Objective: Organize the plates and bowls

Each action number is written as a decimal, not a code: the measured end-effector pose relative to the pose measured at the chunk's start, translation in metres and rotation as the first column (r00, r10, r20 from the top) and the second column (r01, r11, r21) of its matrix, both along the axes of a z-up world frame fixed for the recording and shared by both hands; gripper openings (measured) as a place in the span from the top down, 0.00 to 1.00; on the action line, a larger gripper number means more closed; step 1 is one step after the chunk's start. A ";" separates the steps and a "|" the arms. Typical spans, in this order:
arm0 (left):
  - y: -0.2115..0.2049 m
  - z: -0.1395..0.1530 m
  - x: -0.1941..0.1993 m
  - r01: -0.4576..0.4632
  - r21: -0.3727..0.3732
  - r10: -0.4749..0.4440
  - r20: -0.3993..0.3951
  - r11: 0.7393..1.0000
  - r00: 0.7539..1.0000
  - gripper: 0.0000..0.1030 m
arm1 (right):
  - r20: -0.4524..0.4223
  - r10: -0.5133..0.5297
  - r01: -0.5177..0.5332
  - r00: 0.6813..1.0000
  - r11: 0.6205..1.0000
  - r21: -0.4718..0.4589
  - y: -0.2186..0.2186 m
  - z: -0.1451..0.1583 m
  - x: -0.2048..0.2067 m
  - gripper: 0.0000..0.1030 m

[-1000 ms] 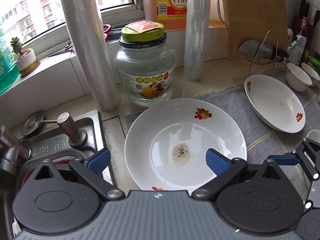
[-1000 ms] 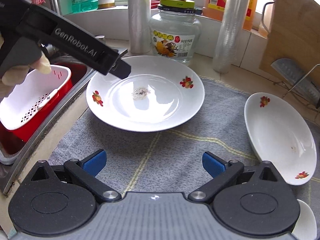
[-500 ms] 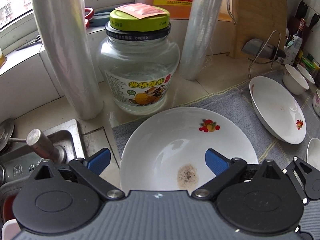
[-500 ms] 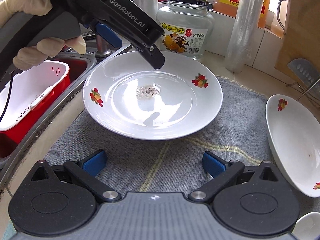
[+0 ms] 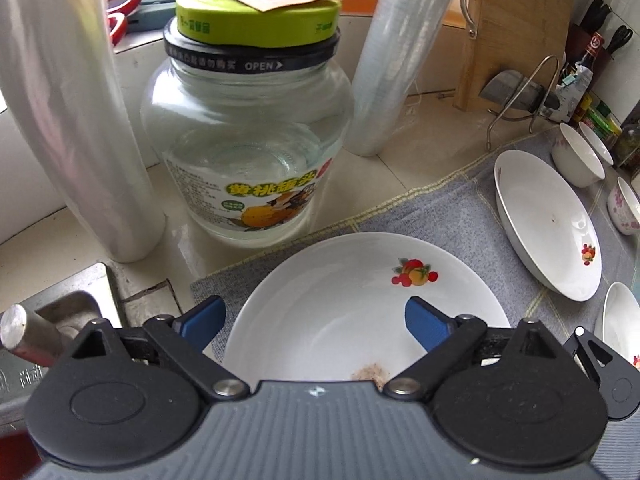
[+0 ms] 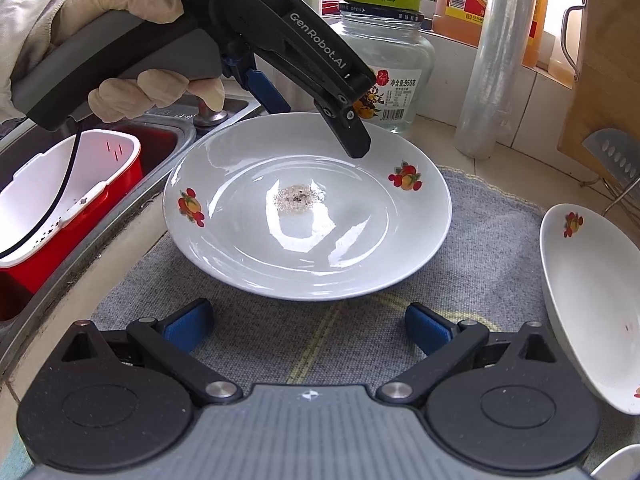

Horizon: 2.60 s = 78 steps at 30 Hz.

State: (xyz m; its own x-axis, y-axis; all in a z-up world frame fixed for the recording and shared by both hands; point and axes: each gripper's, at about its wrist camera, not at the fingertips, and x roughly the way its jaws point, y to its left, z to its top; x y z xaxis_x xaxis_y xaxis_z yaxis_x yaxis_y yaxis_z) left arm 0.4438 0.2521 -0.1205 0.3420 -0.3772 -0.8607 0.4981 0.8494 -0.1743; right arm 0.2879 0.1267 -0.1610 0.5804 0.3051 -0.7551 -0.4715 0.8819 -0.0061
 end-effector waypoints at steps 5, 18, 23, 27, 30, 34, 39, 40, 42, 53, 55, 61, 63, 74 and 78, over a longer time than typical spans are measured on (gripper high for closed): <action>-0.002 -0.003 0.008 0.028 0.003 -0.028 -0.037 1.000 0.999 0.21 | 0.011 0.014 -0.014 1.000 1.000 0.006 0.001 -0.001 0.004 0.00; -0.009 -0.005 0.021 0.103 0.003 -0.102 -0.097 0.995 0.990 0.23 | 0.037 0.018 -0.019 0.999 1.000 0.019 -0.002 -0.005 0.014 0.00; -0.010 -0.006 0.024 0.121 0.011 -0.119 -0.115 0.993 0.986 0.25 | 0.040 0.019 -0.019 0.999 1.000 0.019 -0.001 -0.005 0.015 0.00; -0.012 -0.006 0.022 0.135 0.025 -0.131 -0.114 0.991 0.985 0.25 | 0.062 0.034 -0.033 0.998 0.999 -0.006 0.002 -0.004 0.012 0.00; -0.014 -0.006 0.023 0.141 0.029 -0.137 -0.111 0.990 0.984 0.25 | 0.078 0.040 -0.038 0.996 0.999 -0.031 0.006 -0.003 0.011 0.00; -0.014 -0.006 0.022 0.145 0.032 -0.141 -0.114 0.989 0.983 0.25 | 0.072 0.040 -0.038 0.997 0.999 -0.031 0.006 -0.002 0.012 0.00; -0.015 -0.006 0.018 0.154 0.047 -0.149 -0.105 0.987 0.983 0.25 | 0.071 0.047 -0.045 0.996 0.998 -0.033 0.006 0.000 0.010 0.00; -0.014 -0.006 0.017 0.154 0.046 -0.148 -0.104 0.987 0.983 0.25 | 0.070 0.047 -0.045 0.996 0.999 -0.031 0.005 0.000 0.010 0.00; -0.014 -0.005 0.015 0.156 0.047 -0.151 -0.102 0.987 0.983 0.25 | 0.069 0.047 -0.045 0.996 0.998 -0.032 0.006 0.001 0.009 0.00; -0.017 0.012 -0.008 0.176 0.042 -0.173 -0.066 0.984 0.983 0.25 | 0.080 0.046 -0.044 0.996 0.999 -0.030 0.002 0.011 -0.002 0.00; -0.019 0.015 -0.014 0.182 0.043 -0.179 -0.061 0.982 0.982 0.25 | 0.082 0.045 -0.042 0.996 0.999 -0.032 0.002 0.012 -0.004 0.00; -0.024 0.021 -0.035 0.192 0.041 -0.190 -0.047 0.980 0.981 0.25 | 0.086 0.047 -0.044 0.995 0.998 -0.041 -0.001 0.012 -0.012 0.00; -0.026 0.024 -0.043 0.196 0.042 -0.194 -0.041 0.980 0.980 0.25 | 0.086 0.048 -0.044 0.995 0.998 -0.040 -0.003 0.013 -0.018 0.00; -0.035 0.025 -0.094 0.193 0.051 -0.192 -0.033 0.980 0.981 0.25 | 0.082 0.066 -0.063 0.994 0.997 -0.050 -0.017 0.016 -0.060 0.00; -0.038 0.022 -0.109 0.191 0.053 -0.189 -0.044 0.980 0.981 0.25 | 0.070 0.081 -0.077 0.994 0.996 -0.054 -0.023 0.014 -0.074 0.00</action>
State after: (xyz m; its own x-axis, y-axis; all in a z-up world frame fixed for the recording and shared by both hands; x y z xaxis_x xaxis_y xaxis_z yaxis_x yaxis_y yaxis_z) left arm 0.3351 0.2143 -0.0983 0.2346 -0.3825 -0.8937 0.6448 0.7492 -0.1514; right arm 0.2137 0.1040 -0.1467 0.6095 0.3141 -0.7279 -0.5366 0.8393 -0.0872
